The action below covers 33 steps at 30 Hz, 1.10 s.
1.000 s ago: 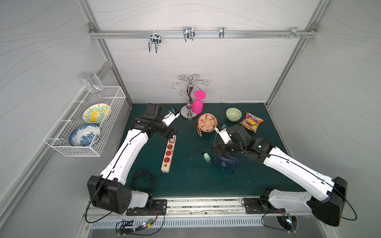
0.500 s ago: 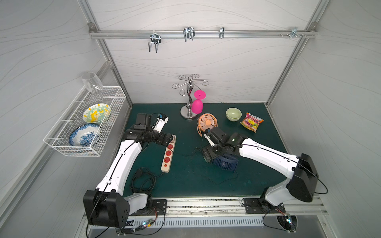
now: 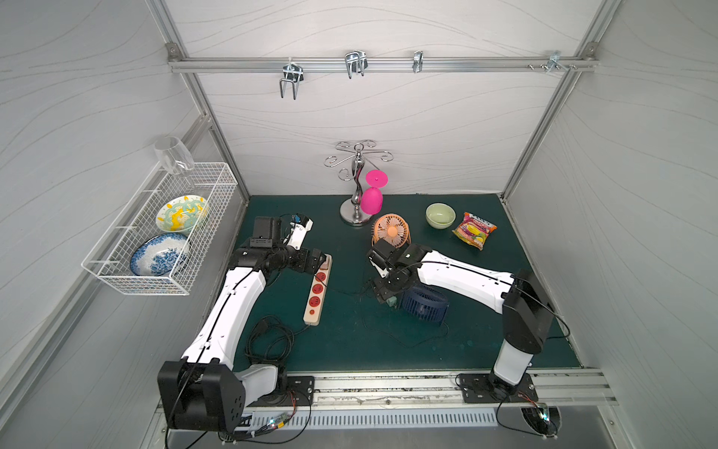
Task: Plug the desk fan into the power strip
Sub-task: Pick up the plug from the center of the board.
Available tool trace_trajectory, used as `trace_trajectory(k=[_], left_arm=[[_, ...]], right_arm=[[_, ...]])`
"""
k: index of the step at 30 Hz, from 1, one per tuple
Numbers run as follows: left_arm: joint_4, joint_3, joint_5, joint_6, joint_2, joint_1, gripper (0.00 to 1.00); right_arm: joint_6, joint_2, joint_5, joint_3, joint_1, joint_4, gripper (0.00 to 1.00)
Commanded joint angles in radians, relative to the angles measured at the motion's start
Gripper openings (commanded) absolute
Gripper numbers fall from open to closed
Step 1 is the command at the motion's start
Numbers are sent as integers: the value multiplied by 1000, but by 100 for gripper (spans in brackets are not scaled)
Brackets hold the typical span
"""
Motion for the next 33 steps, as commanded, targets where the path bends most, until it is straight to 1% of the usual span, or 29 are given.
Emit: trace_trajectory(k=[1,2,5,9,13,17,20,24,28,31,33], left_arm=[[38,10,4,-12,-25,9,100],[46,6,3,-13,-26,10,100],[54,2,26,-26,-32,18,100],[52,-1,16,-26,-32,24,100],[63,-5,44,-40,-34,27,100],[62,-5,17,-36,-33,30,100],[70,-8,42,-45,-34,34,100],[57,1,20,-39,-33,38,100],[74,-5,46,-51,-32,43,100],[62,0,25,-44,-30,44,100],[78,-9,32,-48,-30,44,100]], right_arm=[[-10,54,-10,41,6,-68,66],[-12,68,-11,50,6,-75,64],[-8,109,9,78,-3,-118,63],[24,121,12,61,-16,-118,59],[28,138,1,60,-38,-127,58],[32,151,-3,52,-45,-119,54],[29,173,-5,63,-53,-143,54],[36,180,-11,56,-53,-143,53],[26,198,-14,69,-55,-155,53],[18,199,-27,67,-46,-139,46],[-1,209,-35,76,-38,-138,42]])
